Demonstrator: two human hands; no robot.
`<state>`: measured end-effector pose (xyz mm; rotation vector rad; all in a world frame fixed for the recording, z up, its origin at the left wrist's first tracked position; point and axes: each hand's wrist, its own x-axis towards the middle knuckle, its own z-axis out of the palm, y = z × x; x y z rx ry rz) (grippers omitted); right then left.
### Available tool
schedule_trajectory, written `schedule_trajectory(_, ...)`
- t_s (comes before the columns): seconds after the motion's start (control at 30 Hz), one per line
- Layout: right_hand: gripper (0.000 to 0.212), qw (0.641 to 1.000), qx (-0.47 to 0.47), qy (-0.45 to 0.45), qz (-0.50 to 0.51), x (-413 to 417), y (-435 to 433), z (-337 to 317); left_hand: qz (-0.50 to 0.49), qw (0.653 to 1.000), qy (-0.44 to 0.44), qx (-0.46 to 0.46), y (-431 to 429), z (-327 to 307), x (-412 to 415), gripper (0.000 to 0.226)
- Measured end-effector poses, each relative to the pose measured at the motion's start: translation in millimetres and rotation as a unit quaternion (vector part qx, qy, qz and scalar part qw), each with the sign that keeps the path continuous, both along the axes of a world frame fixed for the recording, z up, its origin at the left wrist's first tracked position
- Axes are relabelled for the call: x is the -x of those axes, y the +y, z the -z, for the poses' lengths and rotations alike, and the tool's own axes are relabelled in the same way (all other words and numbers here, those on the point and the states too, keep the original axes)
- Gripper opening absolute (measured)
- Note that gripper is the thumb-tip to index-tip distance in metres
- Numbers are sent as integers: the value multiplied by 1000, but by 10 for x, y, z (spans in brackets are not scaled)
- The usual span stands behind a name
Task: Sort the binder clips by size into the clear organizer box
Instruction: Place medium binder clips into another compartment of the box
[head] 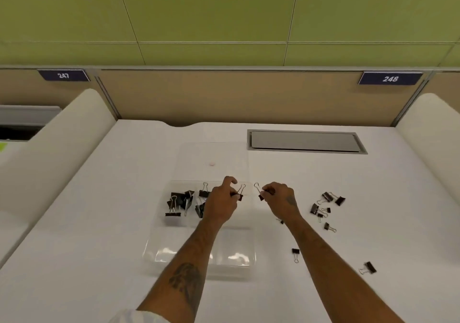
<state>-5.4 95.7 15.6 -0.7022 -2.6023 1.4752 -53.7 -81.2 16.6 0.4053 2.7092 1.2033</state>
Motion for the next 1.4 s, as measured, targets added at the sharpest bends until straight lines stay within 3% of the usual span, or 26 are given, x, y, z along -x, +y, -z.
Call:
schedule_trajectory(0.2,3,999,-38,-19,-19,84,-396,62,-19,998,-53,-6,-307,153,77,23)
schedule_trajectory(0.47,17,989,-111,-66,-69,106,-519,112,-19,998,-61,-7,-366,260,89,21)
schedule_trajectory(0.63,36,983,-161,-49,-78,62,-420,146,5,999,6,38,-337,313,102,45)
schedule_trajectory(0.83,71,947,-272,-113,-129,-91,-153,166,74,958,134,244,-166,337,141,85)
schedule_trajectory(0.97,75,941,-292,-128,-112,-228,109,240,99,934,178,294,46,374,140,84)
schedule_trajectory(1.4,86,929,-330,-167,-27,-694,1294,371,205,910,200,299,1284,423,-18,81)
